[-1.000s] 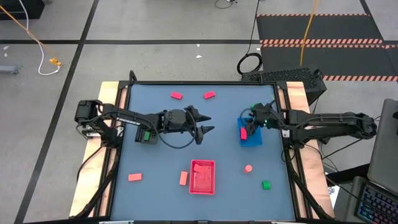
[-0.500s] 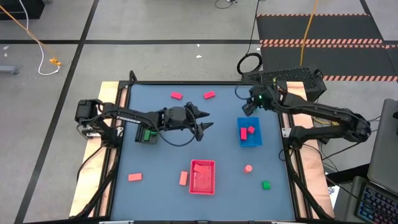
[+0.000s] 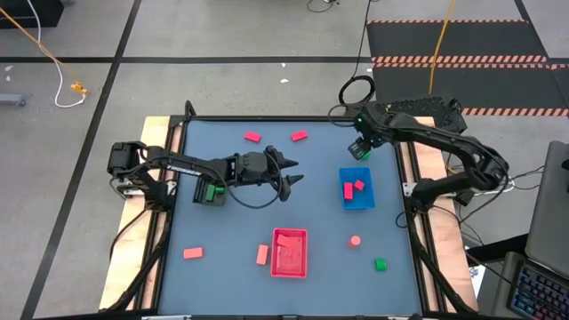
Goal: Sort & place blocks by color
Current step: Put the green block into the black bin
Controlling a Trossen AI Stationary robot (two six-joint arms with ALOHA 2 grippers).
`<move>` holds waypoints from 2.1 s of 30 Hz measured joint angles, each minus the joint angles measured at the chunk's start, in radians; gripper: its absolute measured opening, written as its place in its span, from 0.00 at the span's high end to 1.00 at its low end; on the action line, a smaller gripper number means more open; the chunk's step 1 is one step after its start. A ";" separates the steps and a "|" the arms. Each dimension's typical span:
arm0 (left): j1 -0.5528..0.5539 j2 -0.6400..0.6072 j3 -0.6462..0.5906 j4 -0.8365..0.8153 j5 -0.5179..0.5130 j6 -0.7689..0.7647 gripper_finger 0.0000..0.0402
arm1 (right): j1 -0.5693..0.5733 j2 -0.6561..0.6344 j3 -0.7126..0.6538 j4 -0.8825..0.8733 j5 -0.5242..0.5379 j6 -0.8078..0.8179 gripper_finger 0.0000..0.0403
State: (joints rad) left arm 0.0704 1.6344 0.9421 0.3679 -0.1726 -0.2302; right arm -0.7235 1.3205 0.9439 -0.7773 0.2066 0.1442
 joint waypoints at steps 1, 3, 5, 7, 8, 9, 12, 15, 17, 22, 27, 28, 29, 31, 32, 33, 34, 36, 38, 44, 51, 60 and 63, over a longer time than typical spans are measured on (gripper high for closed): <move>0.000 0.000 0.000 0.000 0.000 0.000 0.39 | -0.002 0.007 -0.001 -0.001 0.002 0.000 0.59; 0.000 0.000 0.000 -0.001 0.000 0.000 0.39 | -0.003 0.013 -0.001 0.003 0.003 -0.001 0.59; 0.000 0.000 0.000 -0.009 0.000 0.000 0.39 | -0.005 0.011 -0.001 0.016 0.003 -0.004 0.59; 0.000 0.000 0.000 -0.017 0.000 0.000 0.39 | -0.014 0.008 -0.001 0.018 -0.002 -0.008 0.59; 0.000 0.000 0.000 -0.021 0.000 0.000 0.39 | -0.020 0.008 -0.001 0.006 -0.011 -0.008 0.59; 0.000 0.000 0.000 -0.025 0.000 0.000 0.39 | -0.027 0.008 -0.001 -0.013 -0.026 -0.007 0.59; 0.000 0.000 0.000 -0.029 0.000 0.000 0.39 | -0.035 0.019 -0.001 -0.076 -0.028 -0.002 0.59; 0.000 0.000 0.000 -0.024 0.000 0.000 0.39 | -0.043 0.033 -0.002 -0.118 -0.029 -0.003 0.58; 0.000 0.000 0.000 -0.025 0.000 0.000 0.39 | -0.043 0.043 -0.002 -0.122 -0.029 -0.009 0.56; 0.000 0.000 0.000 -0.024 0.000 -0.001 0.39 | -0.041 0.063 -0.002 -0.089 -0.076 -0.039 0.48; 0.000 0.000 0.000 -0.027 0.000 -0.001 0.39 | -0.041 0.092 -0.002 -0.059 -0.079 -0.039 0.37; 0.000 0.000 0.000 -0.027 0.001 -0.001 0.39 | -0.041 0.103 -0.002 -0.061 -0.079 -0.031 0.35; 0.000 0.000 0.000 -0.027 0.001 -0.001 0.39 | -0.041 0.116 -0.003 -0.063 -0.079 -0.025 0.33; 0.000 0.000 0.000 -0.027 0.001 -0.001 0.39 | -0.041 0.144 -0.003 -0.061 -0.079 -0.025 0.30; 0.000 0.000 0.000 -0.027 0.001 -0.001 0.39 | -0.041 0.158 -0.003 -0.055 -0.078 -0.025 0.29; 0.000 0.000 0.000 -0.028 0.001 -0.001 0.39 | -0.041 0.171 -0.003 -0.046 -0.079 -0.025 0.29; 0.000 0.000 0.000 -0.028 0.001 -0.001 0.39 | -0.041 0.183 -0.003 -0.034 -0.079 -0.025 0.28; 0.000 0.000 0.000 -0.028 0.001 -0.001 0.39 | -0.041 0.199 -0.003 -0.018 -0.078 -0.025 0.28; 0.000 0.000 0.000 -0.028 0.001 -0.001 0.39 | -0.041 0.212 -0.003 -0.004 -0.079 -0.025 0.29; 0.000 0.000 0.000 -0.029 0.001 0.019 0.39 | -0.042 0.216 -0.003 -0.003 -0.079 -0.024 0.35; -0.003 0.000 0.000 -0.028 0.001 0.019 0.39 | -0.048 0.216 -0.046 0.033 -0.078 -0.025 0.45; -0.004 0.000 0.000 -0.028 0.001 0.021 0.39 | -0.049 0.215 -0.125 0.143 -0.077 -0.066 0.52; -0.005 0.000 0.000 -0.028 0.001 0.023 0.39 | -0.049 0.215 -0.126 0.150 -0.069 -0.094 0.59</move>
State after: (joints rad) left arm 0.0658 1.6341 0.9417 0.3397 -0.1715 -0.2073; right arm -0.7723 1.5360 0.8181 -0.6274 0.1373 0.0507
